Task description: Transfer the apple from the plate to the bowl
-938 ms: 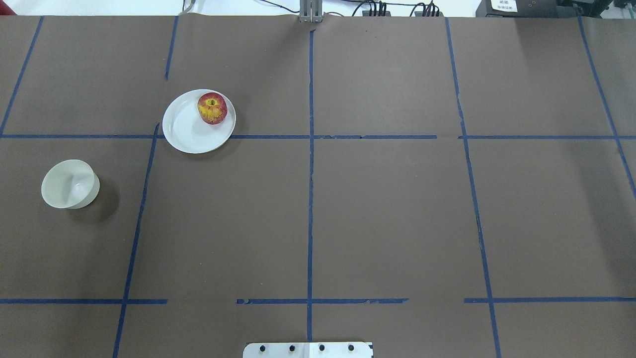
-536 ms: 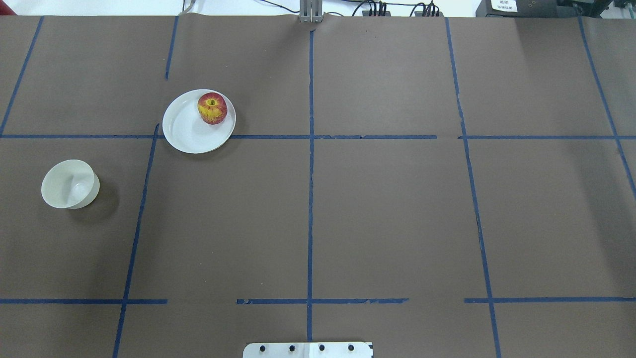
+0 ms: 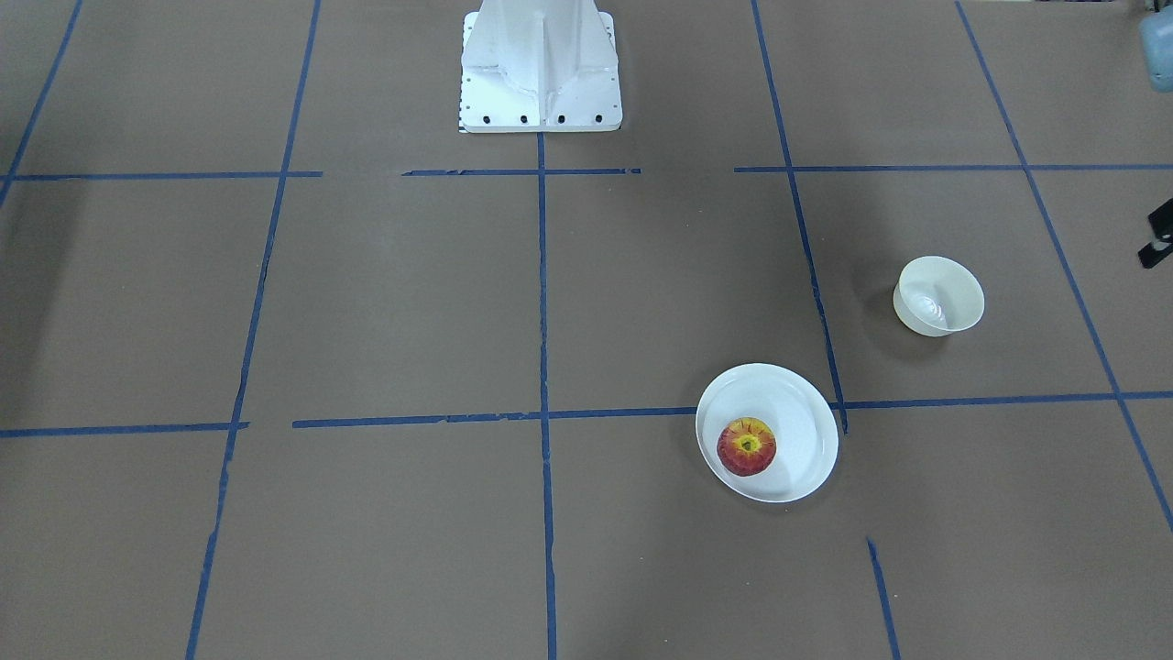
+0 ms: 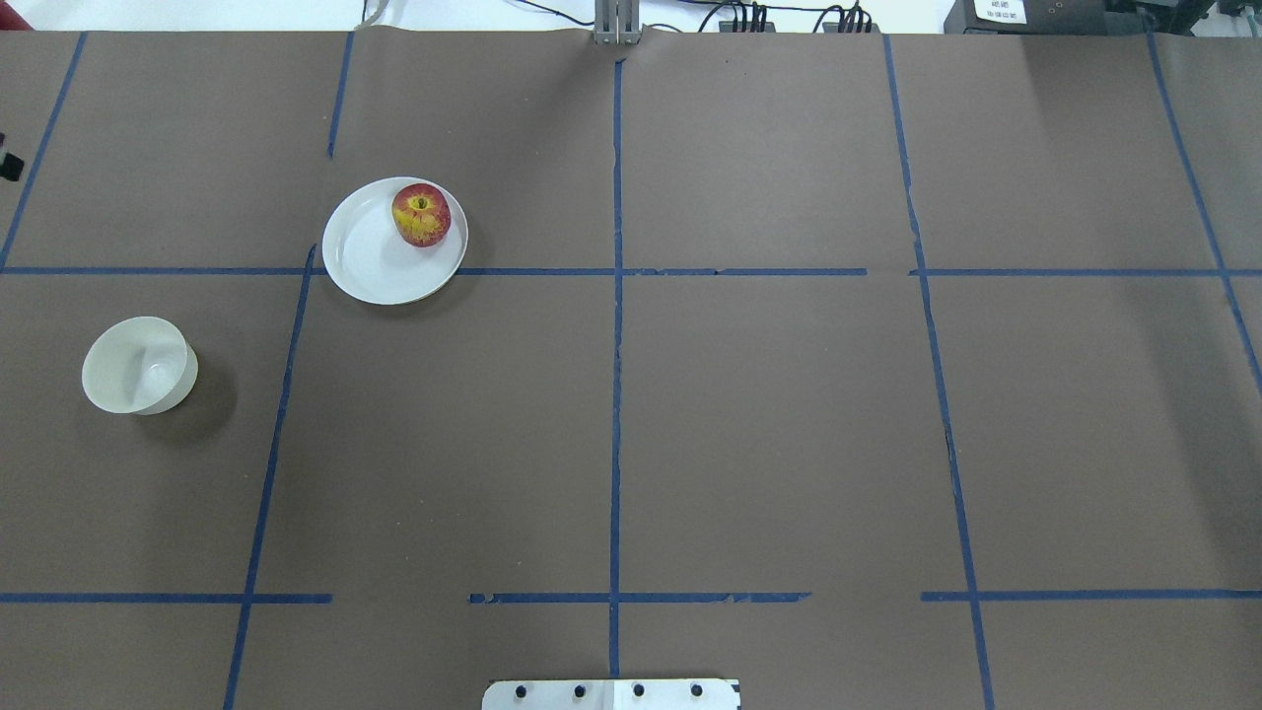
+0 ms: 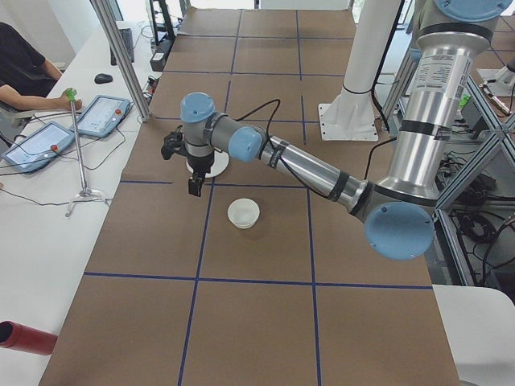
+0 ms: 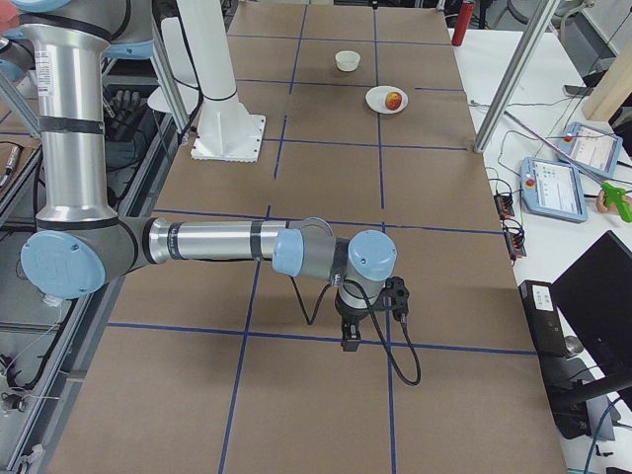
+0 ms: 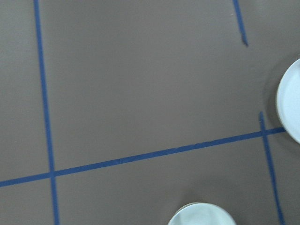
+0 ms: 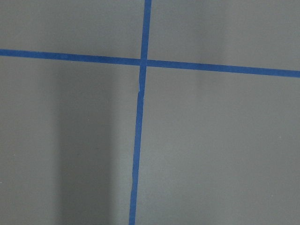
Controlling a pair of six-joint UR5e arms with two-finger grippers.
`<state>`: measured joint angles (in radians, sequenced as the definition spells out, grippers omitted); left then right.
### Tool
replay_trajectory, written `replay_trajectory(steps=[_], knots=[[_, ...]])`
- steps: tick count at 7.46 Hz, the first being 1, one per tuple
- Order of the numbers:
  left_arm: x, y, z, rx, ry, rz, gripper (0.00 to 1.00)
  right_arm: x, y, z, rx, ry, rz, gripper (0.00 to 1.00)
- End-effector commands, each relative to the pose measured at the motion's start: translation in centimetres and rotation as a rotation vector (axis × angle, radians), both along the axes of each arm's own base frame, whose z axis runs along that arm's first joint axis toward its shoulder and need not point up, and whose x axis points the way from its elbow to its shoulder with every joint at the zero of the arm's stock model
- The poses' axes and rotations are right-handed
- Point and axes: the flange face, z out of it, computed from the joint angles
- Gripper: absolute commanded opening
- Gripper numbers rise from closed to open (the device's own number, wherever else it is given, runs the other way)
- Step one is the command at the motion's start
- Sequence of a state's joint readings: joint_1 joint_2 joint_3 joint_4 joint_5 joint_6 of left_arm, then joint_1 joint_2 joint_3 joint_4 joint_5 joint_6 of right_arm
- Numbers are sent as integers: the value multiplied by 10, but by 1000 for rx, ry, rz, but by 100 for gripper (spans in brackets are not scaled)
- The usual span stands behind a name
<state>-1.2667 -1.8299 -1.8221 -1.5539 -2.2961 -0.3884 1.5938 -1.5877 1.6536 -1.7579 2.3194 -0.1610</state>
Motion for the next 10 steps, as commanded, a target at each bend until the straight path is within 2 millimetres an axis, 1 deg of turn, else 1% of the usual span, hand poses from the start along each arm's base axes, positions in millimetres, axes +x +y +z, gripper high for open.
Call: replay_trajectory(steps=[1, 2, 3, 4, 5, 6, 7, 8, 9, 10], knots=[[130, -23, -79, -103, 21, -18, 100, 0, 0, 0, 0, 0, 0, 100], [158, -39, -95, -143, 27, -29, 100, 0, 0, 0, 0, 0, 0, 100], [191, -49, -101, -200, 25, -36, 100, 0, 0, 0, 0, 0, 0, 100], [215, -69, -111, -241, 19, -49, 100, 0, 0, 0, 0, 0, 0, 100], [236, -76, -117, -258, 18, -47, 100, 0, 0, 0, 0, 0, 0, 100], [270, -85, -121, -269, 14, -64, 100, 0, 0, 0, 0, 0, 0, 100], [295, -90, -112, -240, 3, -99, 100, 0, 0, 0, 0, 0, 0, 100], [310, -95, -100, -236, 14, -115, 100, 0, 0, 0, 0, 0, 0, 100], [322, -95, -94, -249, 12, -115, 100, 0, 0, 0, 0, 0, 0, 100], [327, -95, -93, -249, 4, -119, 100, 0, 0, 0, 0, 0, 0, 100]])
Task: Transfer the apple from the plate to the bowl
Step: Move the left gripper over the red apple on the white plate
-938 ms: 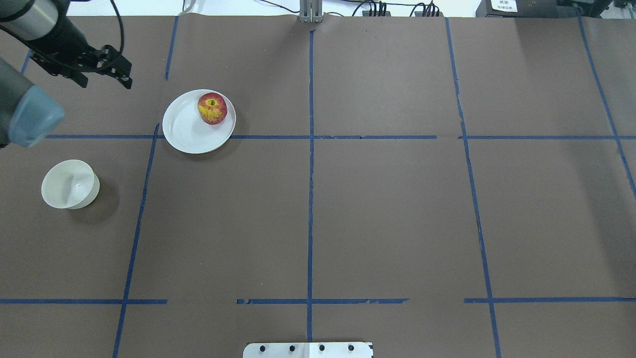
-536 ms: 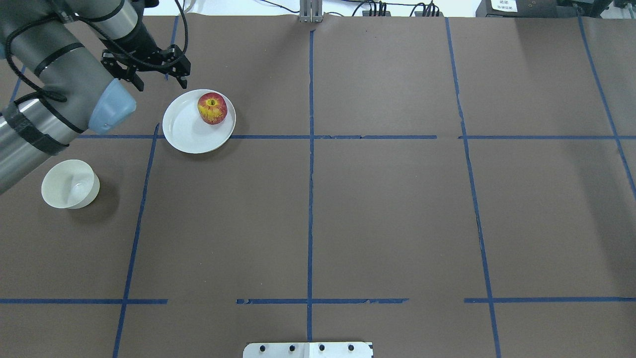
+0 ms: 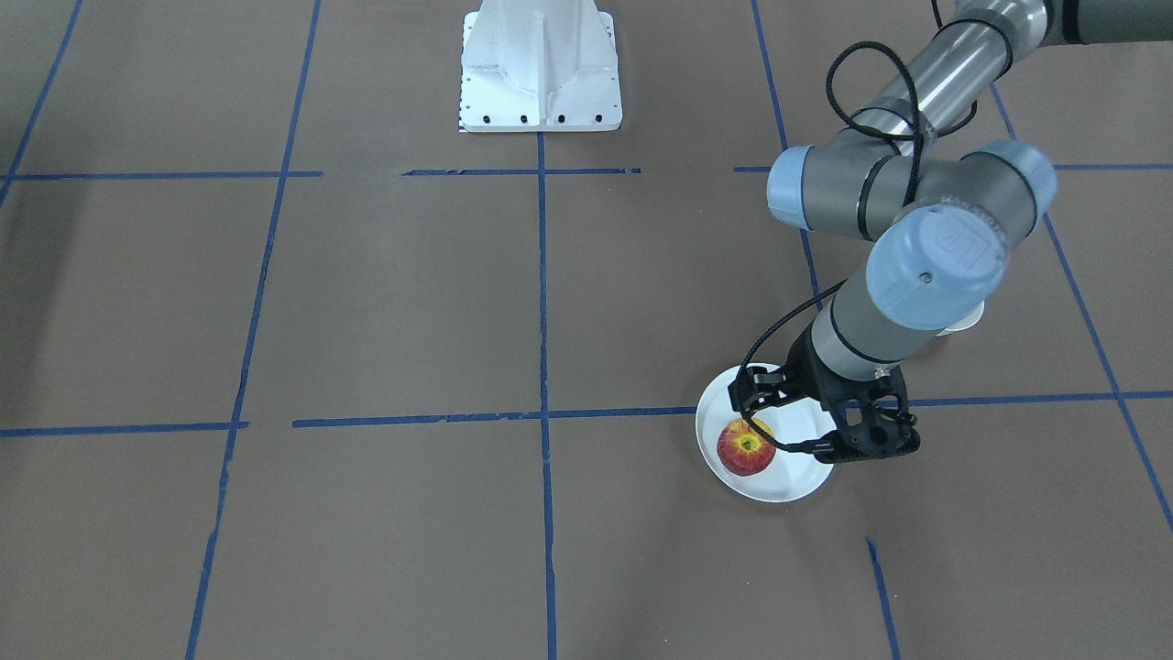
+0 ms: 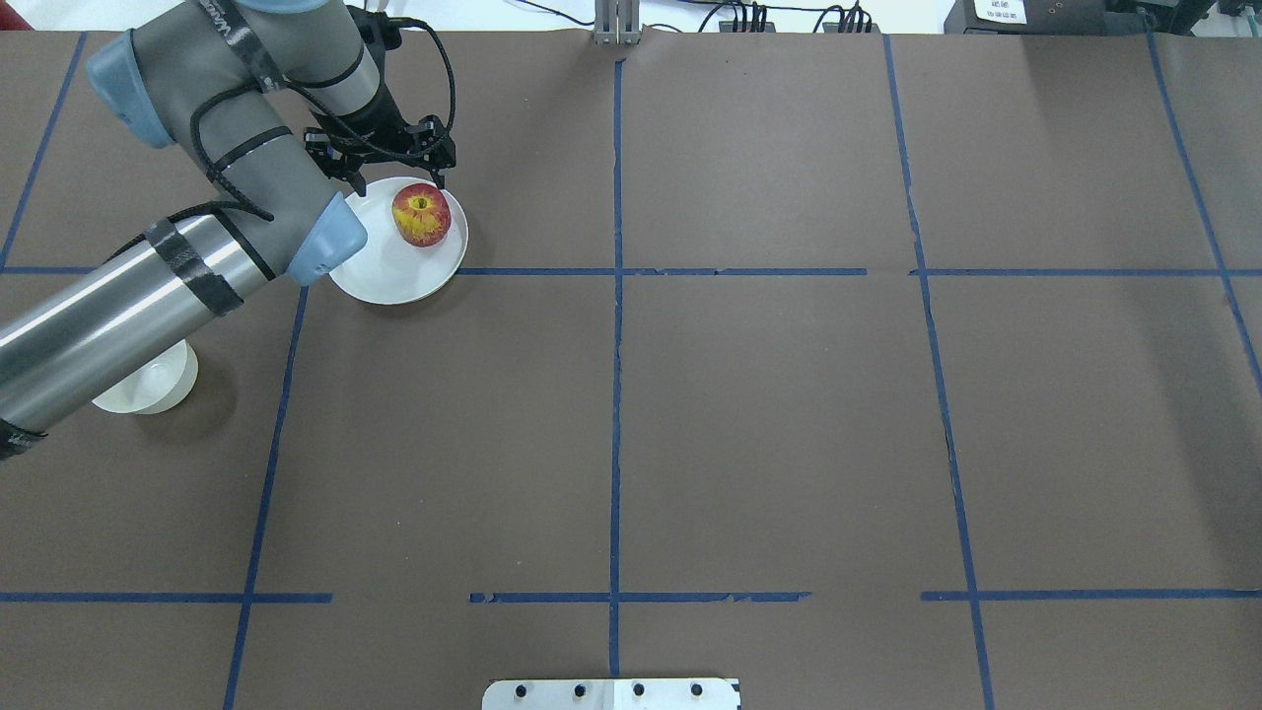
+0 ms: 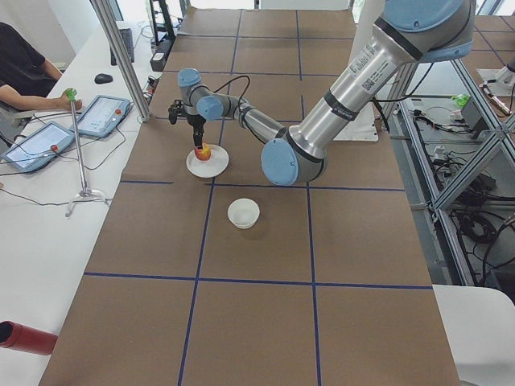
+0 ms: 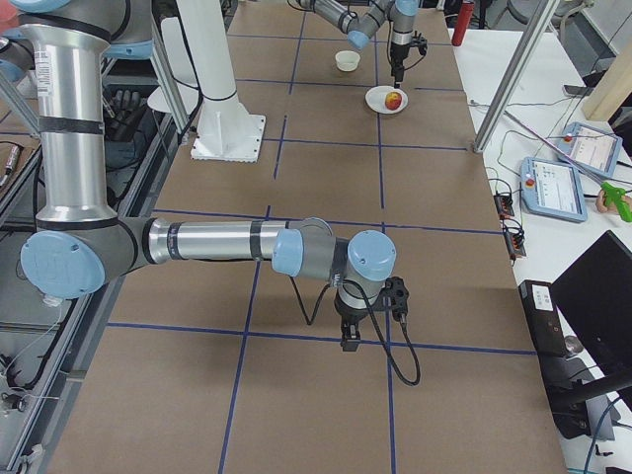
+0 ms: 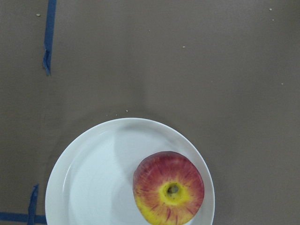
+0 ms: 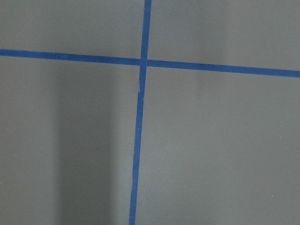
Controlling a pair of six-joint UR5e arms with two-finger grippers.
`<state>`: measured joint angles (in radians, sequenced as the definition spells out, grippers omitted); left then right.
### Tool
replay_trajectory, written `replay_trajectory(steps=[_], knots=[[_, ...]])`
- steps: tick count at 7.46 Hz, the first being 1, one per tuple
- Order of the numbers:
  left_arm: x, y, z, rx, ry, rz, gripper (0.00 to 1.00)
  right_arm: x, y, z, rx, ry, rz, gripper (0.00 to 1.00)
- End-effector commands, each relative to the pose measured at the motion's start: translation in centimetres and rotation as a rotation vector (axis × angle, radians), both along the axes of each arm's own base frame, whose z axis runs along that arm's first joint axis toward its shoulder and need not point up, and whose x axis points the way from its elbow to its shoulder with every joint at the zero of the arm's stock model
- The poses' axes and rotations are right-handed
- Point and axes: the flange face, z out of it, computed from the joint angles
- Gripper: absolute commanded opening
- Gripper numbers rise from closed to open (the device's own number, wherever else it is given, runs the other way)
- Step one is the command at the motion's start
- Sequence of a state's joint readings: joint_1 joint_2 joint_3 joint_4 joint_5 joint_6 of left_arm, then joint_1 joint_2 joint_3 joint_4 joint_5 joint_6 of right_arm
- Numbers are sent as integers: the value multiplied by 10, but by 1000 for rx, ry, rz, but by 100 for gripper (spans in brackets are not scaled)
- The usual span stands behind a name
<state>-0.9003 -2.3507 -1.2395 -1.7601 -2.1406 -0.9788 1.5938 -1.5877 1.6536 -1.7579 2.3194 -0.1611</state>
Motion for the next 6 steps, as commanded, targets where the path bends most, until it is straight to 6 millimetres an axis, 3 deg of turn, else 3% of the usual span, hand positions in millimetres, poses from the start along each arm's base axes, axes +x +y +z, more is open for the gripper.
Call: replay_trajectory(steps=[1, 6], knots=[[20, 3, 7, 6, -26, -18, 100, 0, 0, 0, 0, 0, 0, 100], [50, 10, 31, 9, -28, -13, 100, 0, 0, 0, 0, 0, 0, 100]])
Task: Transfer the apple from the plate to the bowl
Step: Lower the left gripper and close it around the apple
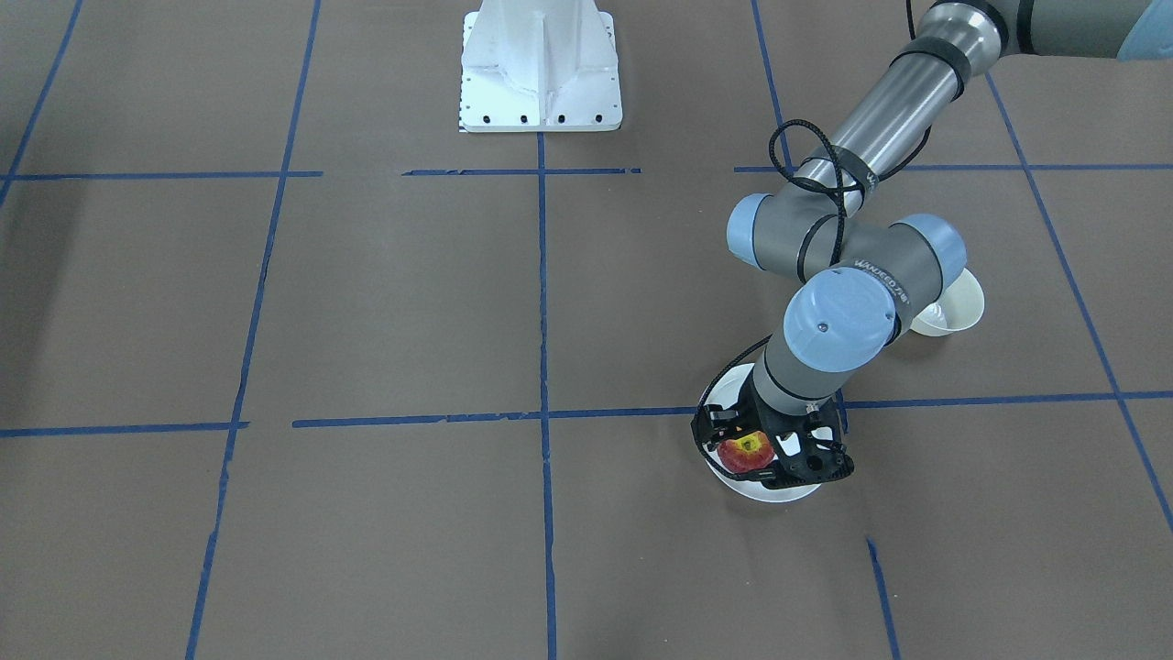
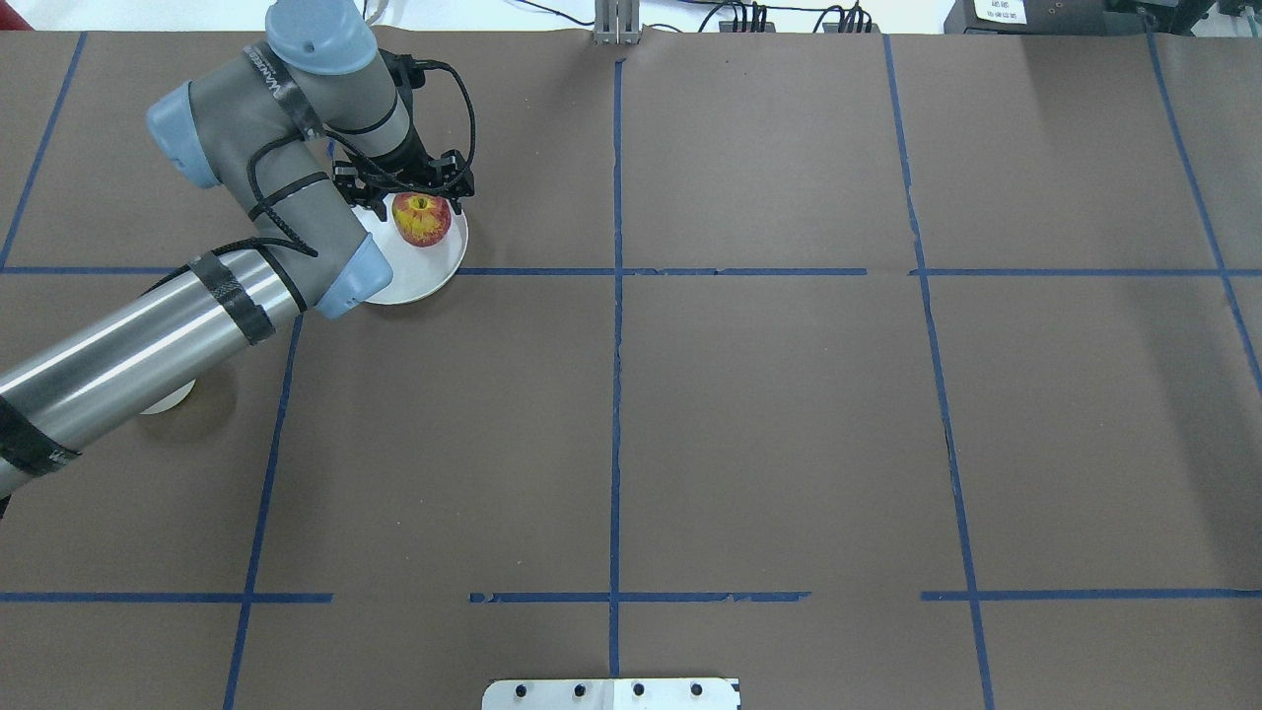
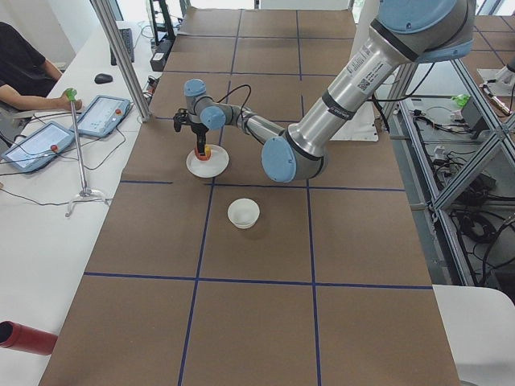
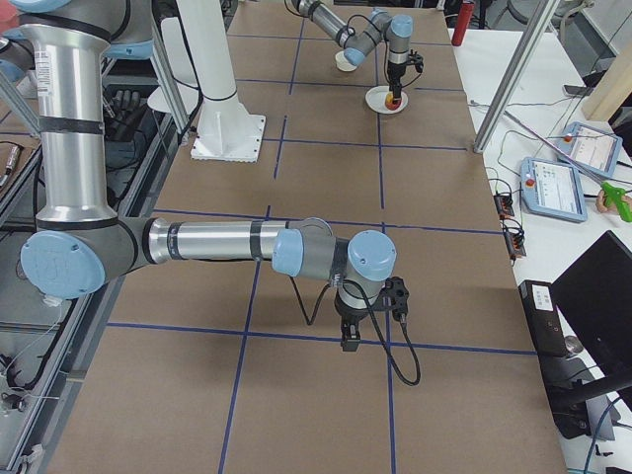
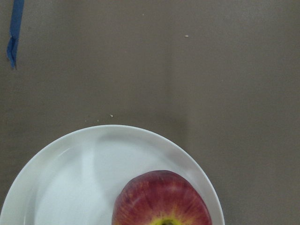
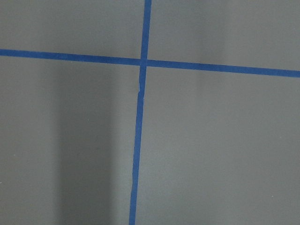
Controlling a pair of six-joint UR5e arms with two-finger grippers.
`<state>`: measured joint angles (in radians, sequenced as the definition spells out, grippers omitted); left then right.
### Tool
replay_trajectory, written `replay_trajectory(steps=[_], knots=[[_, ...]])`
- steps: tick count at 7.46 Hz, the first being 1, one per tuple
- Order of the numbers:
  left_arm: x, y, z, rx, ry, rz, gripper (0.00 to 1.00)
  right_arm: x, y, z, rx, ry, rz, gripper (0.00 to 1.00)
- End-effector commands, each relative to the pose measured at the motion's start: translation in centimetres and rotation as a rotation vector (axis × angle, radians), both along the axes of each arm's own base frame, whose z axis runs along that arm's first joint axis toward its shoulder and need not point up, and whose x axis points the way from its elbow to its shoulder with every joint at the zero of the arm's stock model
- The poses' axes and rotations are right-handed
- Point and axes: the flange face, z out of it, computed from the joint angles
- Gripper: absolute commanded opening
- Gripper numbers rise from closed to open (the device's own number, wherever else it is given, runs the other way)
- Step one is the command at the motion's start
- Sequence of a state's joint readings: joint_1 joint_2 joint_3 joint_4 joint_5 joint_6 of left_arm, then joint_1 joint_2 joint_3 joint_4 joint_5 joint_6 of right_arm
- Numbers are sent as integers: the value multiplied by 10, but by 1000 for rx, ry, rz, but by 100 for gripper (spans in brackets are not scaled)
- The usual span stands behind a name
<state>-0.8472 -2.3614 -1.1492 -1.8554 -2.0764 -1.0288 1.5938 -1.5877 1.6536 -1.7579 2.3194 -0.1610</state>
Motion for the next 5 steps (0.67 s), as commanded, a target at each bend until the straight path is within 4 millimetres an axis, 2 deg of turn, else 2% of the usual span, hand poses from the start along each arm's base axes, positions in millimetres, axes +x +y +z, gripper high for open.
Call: replay_trajectory(steps=[1, 4, 5], knots=[[13, 4, 12, 4, 0, 10, 100, 0, 0, 0, 0, 0, 0, 100], [13, 3, 16, 0, -3, 10, 100, 0, 0, 0, 0, 0, 0, 100], [13, 3, 16, 0, -3, 10, 96, 0, 0, 0, 0, 0, 0, 100]])
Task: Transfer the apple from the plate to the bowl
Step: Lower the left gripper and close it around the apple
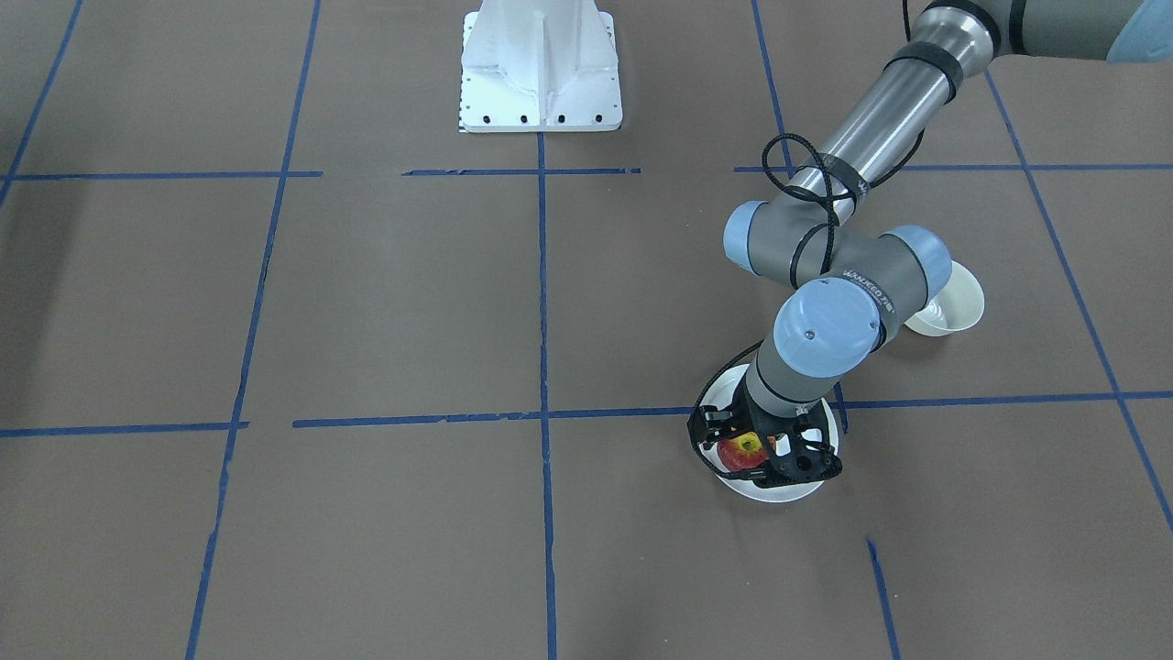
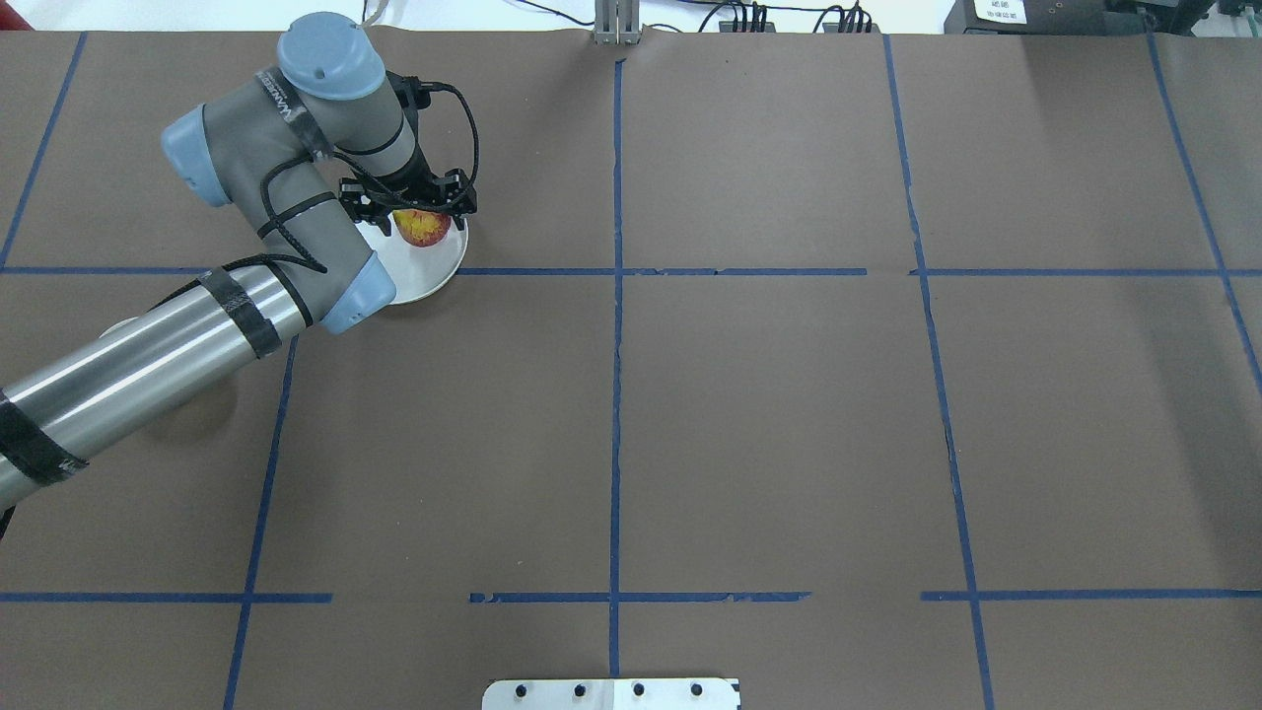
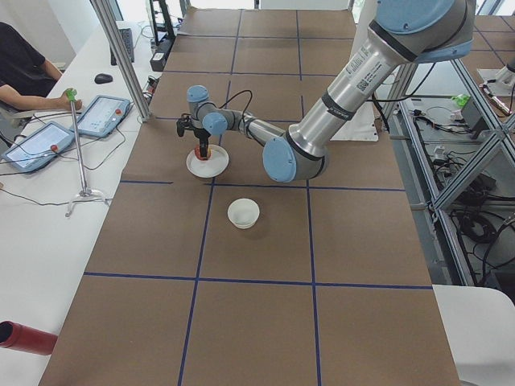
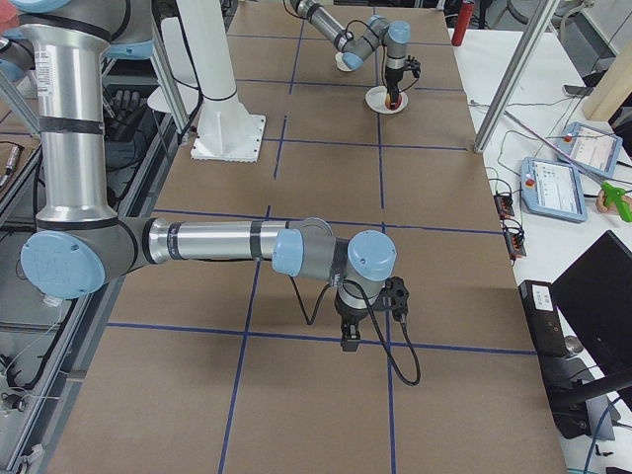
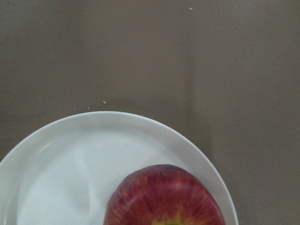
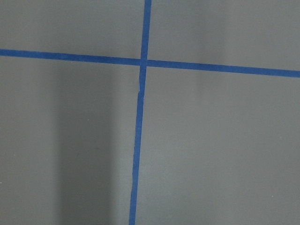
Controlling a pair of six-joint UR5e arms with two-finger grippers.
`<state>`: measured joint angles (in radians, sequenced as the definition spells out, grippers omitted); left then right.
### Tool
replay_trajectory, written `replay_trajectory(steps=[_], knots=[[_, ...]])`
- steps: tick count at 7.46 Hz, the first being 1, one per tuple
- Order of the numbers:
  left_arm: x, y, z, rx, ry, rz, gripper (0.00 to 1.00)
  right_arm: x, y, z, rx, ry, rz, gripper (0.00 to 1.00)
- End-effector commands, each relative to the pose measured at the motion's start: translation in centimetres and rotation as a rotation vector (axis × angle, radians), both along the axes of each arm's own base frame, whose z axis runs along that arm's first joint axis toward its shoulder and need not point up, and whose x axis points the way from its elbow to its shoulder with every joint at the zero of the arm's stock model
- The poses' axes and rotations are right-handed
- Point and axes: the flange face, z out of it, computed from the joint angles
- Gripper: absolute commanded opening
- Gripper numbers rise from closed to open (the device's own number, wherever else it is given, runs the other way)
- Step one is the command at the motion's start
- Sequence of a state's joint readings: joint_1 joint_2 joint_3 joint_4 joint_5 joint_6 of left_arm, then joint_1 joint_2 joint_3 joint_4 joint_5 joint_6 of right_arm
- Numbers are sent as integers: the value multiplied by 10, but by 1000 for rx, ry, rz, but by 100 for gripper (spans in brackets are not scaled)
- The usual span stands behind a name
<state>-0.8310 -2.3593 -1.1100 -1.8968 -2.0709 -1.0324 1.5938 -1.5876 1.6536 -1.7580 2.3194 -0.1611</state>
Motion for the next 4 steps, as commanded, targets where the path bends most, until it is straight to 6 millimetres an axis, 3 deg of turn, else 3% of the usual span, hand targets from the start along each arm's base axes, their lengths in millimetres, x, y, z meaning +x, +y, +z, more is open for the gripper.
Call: replay_trajectory(steps=[1, 2, 3, 4], knots=[[0, -1, 1, 2, -3, -3, 75, 0, 0, 0, 0, 0, 0, 100], [-1, -1, 0, 8, -6, -6, 22, 0, 0, 0, 0, 0, 0, 100], [-3, -1, -5, 17, 0, -5, 0, 0, 0, 0, 0, 0, 0, 100], [-23, -9, -21, 36, 14, -28, 0, 0, 0, 0, 0, 0, 0, 100]])
